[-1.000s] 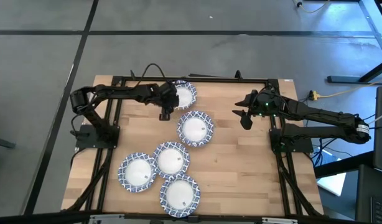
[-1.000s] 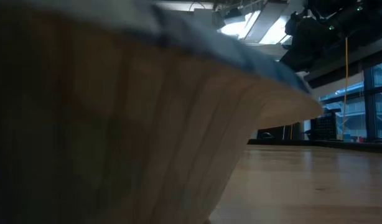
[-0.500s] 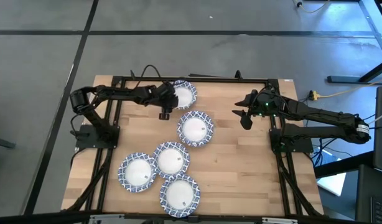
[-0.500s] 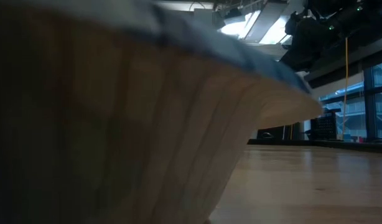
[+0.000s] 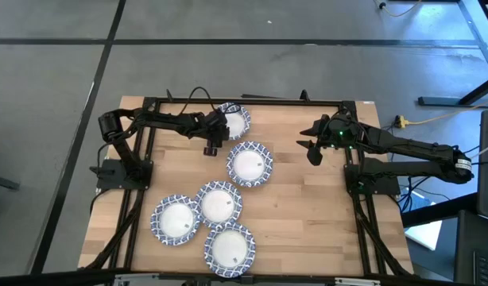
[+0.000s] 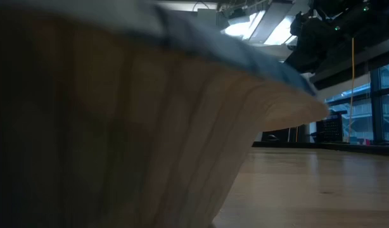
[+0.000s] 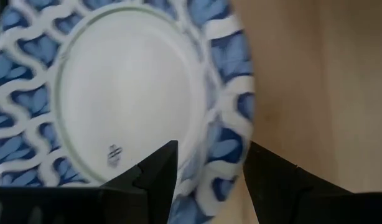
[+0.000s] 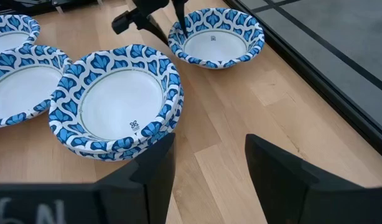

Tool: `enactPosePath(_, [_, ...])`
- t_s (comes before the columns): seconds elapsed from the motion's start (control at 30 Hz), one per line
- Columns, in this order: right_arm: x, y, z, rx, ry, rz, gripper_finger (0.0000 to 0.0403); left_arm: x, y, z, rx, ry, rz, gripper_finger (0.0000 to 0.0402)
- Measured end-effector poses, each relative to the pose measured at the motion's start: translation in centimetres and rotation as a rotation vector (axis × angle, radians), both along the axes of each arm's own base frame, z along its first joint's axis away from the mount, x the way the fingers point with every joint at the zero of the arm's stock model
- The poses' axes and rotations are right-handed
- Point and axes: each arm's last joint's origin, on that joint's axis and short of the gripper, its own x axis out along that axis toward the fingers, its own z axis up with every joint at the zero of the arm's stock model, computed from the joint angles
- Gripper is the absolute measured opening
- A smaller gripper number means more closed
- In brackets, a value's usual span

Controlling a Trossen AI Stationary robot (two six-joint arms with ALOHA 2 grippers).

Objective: Nest bowls inside each other
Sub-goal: Stack the blue patterned bowl on the stacked blue patterned bowls

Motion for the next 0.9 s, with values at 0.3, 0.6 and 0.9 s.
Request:
enactPosePath(0.3, [0.0, 0.0, 0.0, -0.001, 0.001, 0.0, 0.0193, 0.0, 0.0, 0.0, 0.012, 0.005, 0.009, 0.0172])
enactPosePath(0.6, [0.0, 0.0, 0.0, -0.002, 0.001, 0.001, 0.0193, 0.2, -0.5, 0.0, -0.014, -0.009, 0.007, 0.0172])
enactPosePath(0.9, [0.0, 0.0, 0.0, -0.005, 0.003, 0.003, 0.0193, 0.6, -1.3, 0.0, -0.014, -0.01, -0.022, 0.0172])
